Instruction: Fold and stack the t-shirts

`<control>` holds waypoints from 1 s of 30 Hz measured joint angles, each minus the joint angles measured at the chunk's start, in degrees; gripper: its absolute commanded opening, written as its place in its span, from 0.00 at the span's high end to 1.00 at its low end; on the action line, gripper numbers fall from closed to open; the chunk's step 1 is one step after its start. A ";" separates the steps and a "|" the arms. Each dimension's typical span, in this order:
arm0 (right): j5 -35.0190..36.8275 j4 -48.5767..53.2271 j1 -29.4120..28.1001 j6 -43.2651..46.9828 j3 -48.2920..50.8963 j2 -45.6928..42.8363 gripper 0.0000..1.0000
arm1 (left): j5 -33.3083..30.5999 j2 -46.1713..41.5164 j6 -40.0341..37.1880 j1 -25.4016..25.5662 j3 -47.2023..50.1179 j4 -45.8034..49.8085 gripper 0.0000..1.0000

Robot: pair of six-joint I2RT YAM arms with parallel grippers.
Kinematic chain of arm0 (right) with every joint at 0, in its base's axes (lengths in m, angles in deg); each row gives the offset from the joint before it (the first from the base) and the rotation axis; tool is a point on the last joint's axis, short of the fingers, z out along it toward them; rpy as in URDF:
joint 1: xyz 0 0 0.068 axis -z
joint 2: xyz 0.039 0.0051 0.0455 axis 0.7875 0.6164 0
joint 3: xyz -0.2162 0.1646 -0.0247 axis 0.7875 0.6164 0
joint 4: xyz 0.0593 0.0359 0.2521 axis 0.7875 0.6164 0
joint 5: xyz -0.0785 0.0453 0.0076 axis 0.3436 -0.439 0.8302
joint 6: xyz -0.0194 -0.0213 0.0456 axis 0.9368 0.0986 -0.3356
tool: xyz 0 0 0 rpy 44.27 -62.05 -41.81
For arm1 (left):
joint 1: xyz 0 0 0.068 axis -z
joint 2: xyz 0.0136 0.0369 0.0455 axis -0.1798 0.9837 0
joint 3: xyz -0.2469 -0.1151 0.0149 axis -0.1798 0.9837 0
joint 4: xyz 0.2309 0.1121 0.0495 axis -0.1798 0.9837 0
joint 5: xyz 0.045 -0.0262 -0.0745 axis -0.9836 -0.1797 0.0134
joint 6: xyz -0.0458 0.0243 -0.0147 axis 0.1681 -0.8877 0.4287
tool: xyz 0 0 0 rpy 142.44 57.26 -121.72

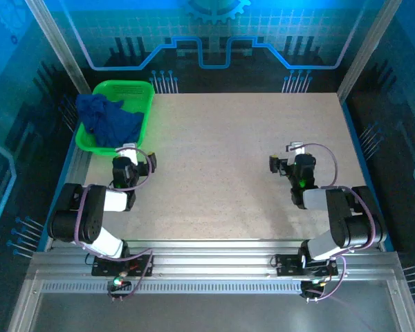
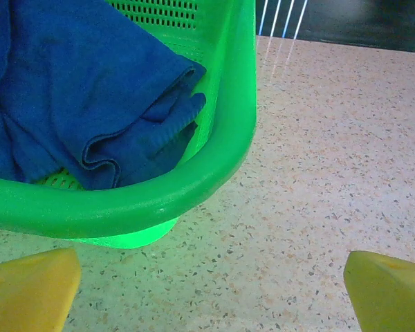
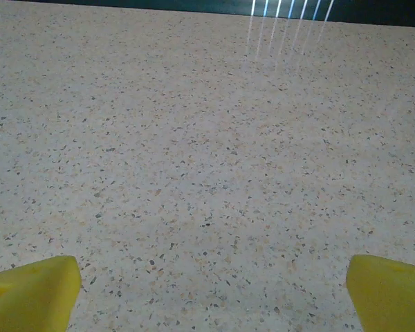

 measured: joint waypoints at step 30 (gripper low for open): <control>0.00 4.46 -0.07 0.28 -1.33 -1.16 0.00 | 1.33 -1.09 -1.11 0.17 -0.24 2.32 0.01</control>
